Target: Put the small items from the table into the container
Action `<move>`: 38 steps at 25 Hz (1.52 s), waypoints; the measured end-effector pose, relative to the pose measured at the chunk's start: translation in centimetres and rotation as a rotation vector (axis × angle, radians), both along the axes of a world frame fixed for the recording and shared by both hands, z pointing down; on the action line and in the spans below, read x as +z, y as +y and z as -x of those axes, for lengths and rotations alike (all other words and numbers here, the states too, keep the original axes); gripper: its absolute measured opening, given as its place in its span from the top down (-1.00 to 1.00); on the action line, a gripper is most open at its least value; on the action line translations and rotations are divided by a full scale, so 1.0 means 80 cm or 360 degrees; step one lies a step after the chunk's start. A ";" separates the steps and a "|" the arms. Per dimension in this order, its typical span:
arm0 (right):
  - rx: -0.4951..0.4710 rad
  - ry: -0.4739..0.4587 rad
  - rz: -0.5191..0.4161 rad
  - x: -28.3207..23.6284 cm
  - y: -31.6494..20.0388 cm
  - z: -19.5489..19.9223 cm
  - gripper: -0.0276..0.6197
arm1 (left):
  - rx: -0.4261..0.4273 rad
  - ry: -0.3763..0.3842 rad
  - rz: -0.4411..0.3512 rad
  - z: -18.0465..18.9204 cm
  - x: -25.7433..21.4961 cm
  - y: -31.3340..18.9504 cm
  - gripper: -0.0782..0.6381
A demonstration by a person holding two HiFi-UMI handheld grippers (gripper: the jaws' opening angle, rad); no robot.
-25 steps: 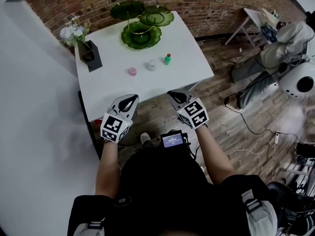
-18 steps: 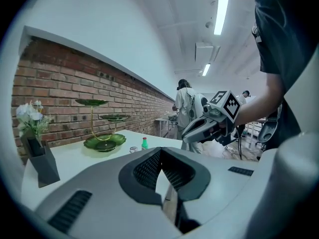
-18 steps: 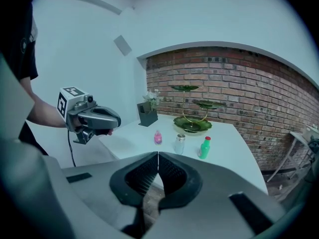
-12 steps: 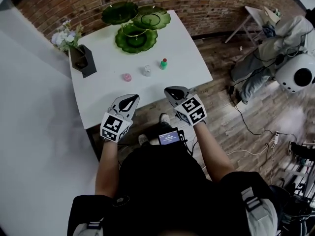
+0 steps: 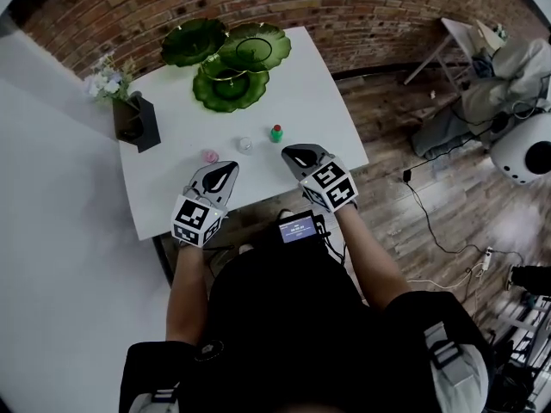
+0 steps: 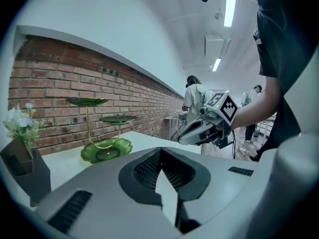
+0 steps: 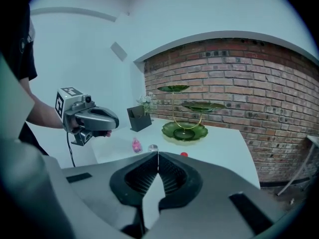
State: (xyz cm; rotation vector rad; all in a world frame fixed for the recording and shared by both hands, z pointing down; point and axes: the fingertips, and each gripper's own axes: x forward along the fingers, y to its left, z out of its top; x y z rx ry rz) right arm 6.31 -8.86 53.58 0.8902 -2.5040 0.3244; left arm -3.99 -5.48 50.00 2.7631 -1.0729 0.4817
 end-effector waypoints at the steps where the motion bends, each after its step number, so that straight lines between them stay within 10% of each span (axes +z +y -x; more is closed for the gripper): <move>1: -0.0009 -0.0006 -0.0002 0.001 -0.007 -0.003 0.87 | -0.0006 -0.0005 0.0004 -0.005 0.002 -0.006 0.76; 13: -0.0092 -0.0002 0.0053 0.015 -0.053 0.002 0.87 | -0.0153 -0.0009 0.0096 0.005 0.012 -0.039 0.76; 38: 0.0035 0.0009 0.0081 0.015 -0.046 0.025 0.87 | -0.0036 0.0008 0.0111 0.036 0.023 -0.048 0.76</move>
